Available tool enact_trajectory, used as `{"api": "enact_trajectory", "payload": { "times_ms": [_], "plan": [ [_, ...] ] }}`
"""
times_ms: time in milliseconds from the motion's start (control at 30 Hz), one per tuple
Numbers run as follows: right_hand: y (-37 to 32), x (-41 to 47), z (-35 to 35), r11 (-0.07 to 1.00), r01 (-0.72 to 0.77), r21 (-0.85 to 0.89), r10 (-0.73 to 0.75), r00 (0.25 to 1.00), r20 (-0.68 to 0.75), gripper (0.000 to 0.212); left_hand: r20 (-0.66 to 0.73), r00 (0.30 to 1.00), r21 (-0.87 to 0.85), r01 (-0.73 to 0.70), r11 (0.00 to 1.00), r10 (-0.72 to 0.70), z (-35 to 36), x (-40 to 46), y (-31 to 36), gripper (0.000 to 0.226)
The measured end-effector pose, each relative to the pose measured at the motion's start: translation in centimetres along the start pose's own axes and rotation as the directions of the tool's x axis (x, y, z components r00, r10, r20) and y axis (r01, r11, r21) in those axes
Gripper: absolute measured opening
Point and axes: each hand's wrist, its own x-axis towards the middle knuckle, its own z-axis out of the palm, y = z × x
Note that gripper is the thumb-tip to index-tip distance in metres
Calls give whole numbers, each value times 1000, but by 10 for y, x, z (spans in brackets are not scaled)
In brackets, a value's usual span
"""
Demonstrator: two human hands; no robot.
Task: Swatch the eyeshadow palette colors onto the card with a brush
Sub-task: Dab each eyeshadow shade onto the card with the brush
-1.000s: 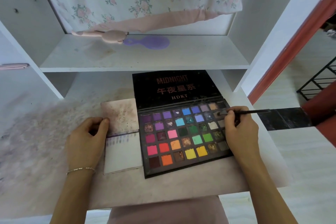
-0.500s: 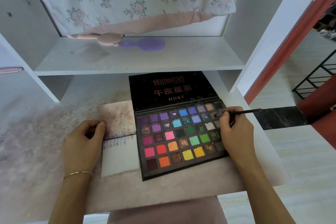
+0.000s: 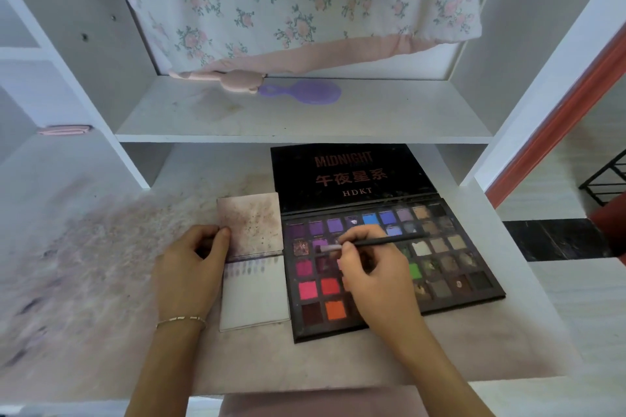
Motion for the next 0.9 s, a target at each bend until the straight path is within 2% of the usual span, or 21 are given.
{"api": "enact_trajectory", "payload": {
  "times_ms": [333,900],
  "plan": [
    [-8,3,37,996,22,-88,-2,976,217,17,-17,1000,-6,2,1000,-2,0,1,-2,6],
    [-9,4,38,991,27,-130,8,965,263,15,-18,1000,8,12,1000,-12,-1,1,-3,7]
  ]
}}
